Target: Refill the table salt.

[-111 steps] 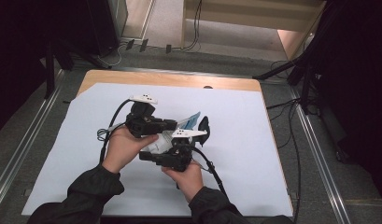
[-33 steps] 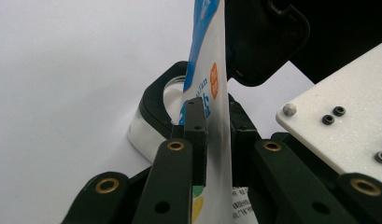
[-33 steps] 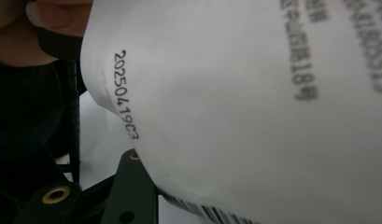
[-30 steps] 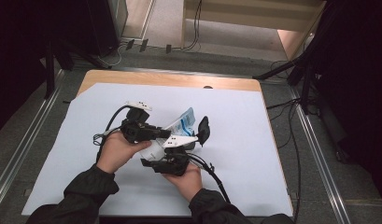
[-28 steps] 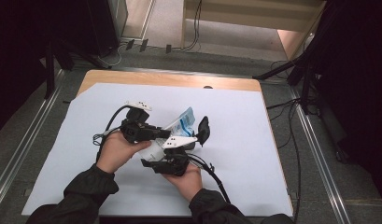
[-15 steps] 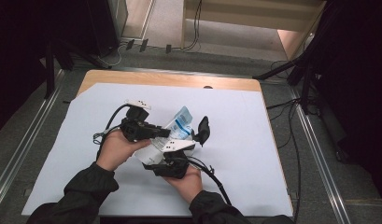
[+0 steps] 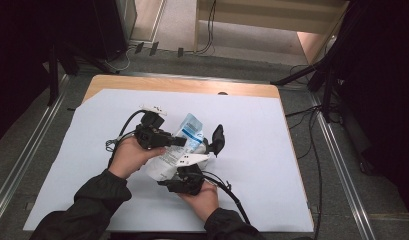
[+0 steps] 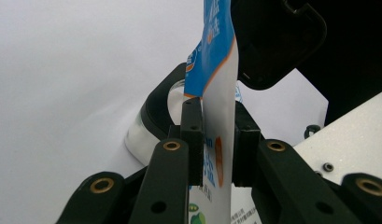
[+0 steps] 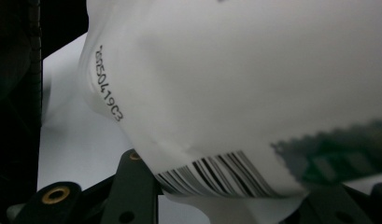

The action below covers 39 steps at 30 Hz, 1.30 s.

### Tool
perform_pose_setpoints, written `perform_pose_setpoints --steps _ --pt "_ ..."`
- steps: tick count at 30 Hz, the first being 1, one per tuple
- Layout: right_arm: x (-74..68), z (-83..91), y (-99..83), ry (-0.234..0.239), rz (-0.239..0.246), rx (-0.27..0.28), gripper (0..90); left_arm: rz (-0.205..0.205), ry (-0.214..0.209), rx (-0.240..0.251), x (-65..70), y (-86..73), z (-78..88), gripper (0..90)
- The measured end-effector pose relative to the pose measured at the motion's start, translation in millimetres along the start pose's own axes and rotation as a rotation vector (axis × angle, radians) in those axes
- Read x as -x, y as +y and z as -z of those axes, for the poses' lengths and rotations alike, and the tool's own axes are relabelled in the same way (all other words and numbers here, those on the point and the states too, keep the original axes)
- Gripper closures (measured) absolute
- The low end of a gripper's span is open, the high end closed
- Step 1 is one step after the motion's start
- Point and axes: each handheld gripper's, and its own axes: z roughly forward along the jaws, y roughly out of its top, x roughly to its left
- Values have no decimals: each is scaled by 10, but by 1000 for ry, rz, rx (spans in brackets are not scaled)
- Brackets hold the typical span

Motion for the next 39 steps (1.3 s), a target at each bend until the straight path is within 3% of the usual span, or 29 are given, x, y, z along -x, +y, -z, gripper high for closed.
perform_pose_setpoints --steps 8,14,26,34,39 --pt "26 -11 -58 1 -25 -13 613 -23 -10 20 -9 21 -6 794" --pt "25 -14 -56 -6 -19 -17 591 -24 -13 30 -5 19 40 884" --pt "19 25 -36 -21 -27 -5 580 -58 -56 91 52 5 259 900" --pt "13 116 14 -28 -49 34 592 -94 -36 112 126 18 412 900" --pt "28 157 25 -27 -66 32 588 -84 -56 129 118 6 493 900"
